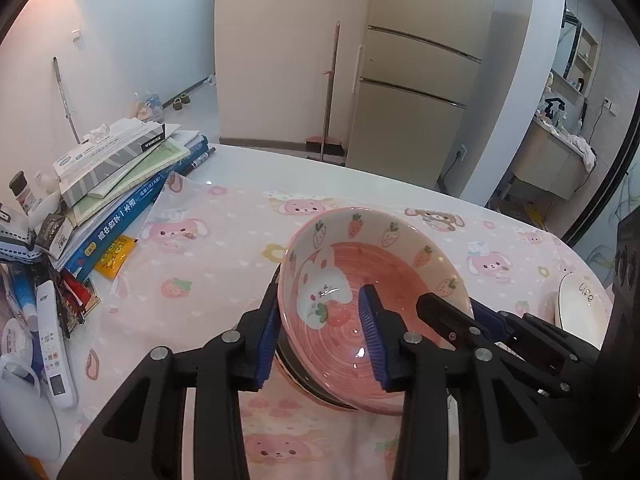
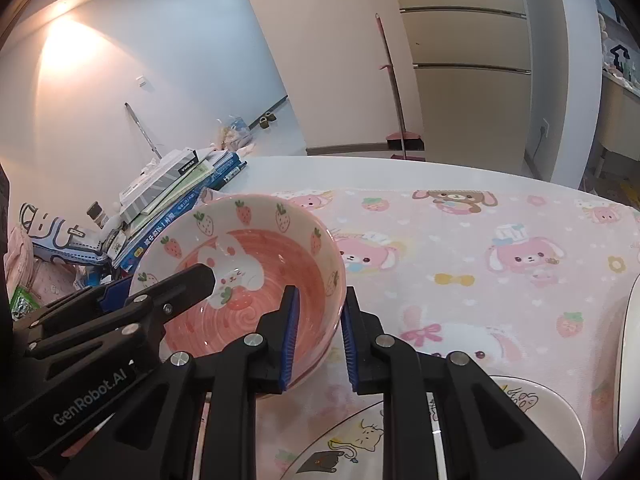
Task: Organize plates and bowls
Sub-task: 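Lower the pink strawberry bowl onto the bowl stack and open both grippers, then move both grippers to the rim of the white cartoon-rimmed plate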
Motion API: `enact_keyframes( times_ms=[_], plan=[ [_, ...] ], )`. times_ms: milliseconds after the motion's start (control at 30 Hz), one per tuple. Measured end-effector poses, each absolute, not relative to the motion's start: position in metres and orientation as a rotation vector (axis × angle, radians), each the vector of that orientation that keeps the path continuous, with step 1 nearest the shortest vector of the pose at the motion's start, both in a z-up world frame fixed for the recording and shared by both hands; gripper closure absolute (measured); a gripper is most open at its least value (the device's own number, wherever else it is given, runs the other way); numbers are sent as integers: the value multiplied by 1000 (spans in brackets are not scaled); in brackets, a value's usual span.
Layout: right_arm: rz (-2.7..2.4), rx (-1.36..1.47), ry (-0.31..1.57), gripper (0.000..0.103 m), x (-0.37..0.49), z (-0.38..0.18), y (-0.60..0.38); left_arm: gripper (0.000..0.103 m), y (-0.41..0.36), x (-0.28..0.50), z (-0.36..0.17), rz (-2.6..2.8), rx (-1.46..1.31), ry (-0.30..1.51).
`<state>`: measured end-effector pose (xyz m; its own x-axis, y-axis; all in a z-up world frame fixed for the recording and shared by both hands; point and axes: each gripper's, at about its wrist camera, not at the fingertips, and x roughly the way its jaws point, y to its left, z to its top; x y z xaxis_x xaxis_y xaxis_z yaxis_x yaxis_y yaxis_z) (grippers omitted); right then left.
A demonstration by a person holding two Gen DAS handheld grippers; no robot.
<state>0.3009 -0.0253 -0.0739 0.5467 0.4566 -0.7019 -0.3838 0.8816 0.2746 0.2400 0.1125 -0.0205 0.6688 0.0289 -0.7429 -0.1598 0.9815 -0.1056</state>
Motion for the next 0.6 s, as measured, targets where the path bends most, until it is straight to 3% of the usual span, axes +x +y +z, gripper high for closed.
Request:
enact_keyframes(
  times_ms=[100, 167, 600],
  plan=[
    [496, 96, 860, 82, 302, -73, -27, 61, 110, 239, -18, 105, -163, 838],
    [498, 98, 852, 82, 302, -71, -28, 48, 107, 236, -16, 152, -126, 852],
    [522, 108, 835, 82, 295, -48, -36, 40, 116, 223, 2, 109, -181, 790]
  ],
)
